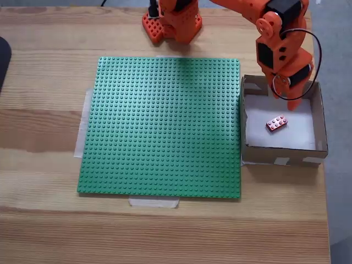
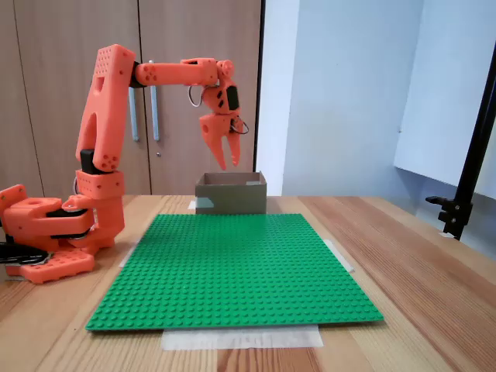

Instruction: Pick the red lego block and put it in the box.

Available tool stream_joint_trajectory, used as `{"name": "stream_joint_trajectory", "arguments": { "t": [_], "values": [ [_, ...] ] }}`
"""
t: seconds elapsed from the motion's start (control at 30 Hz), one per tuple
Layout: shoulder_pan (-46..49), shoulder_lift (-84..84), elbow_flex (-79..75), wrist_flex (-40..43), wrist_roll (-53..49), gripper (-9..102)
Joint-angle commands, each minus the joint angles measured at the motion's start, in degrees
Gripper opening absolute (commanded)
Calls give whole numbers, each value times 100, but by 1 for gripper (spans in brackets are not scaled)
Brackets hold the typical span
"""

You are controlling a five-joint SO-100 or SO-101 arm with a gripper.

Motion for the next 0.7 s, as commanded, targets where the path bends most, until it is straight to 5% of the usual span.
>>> {"name": "stream_joint_trajectory", "arguments": {
  "t": [0.0,0.23,0.4,0.5,0.67],
  "values": [
    [0,457,70,-97,62,22],
    [185,1635,1178,-668,-114,21],
    [562,3305,2813,-1380,-729,13],
    [1020,4315,3709,-1811,-879,-1],
    [1749,5704,4729,-2074,-1090,-1]
  ]
}}
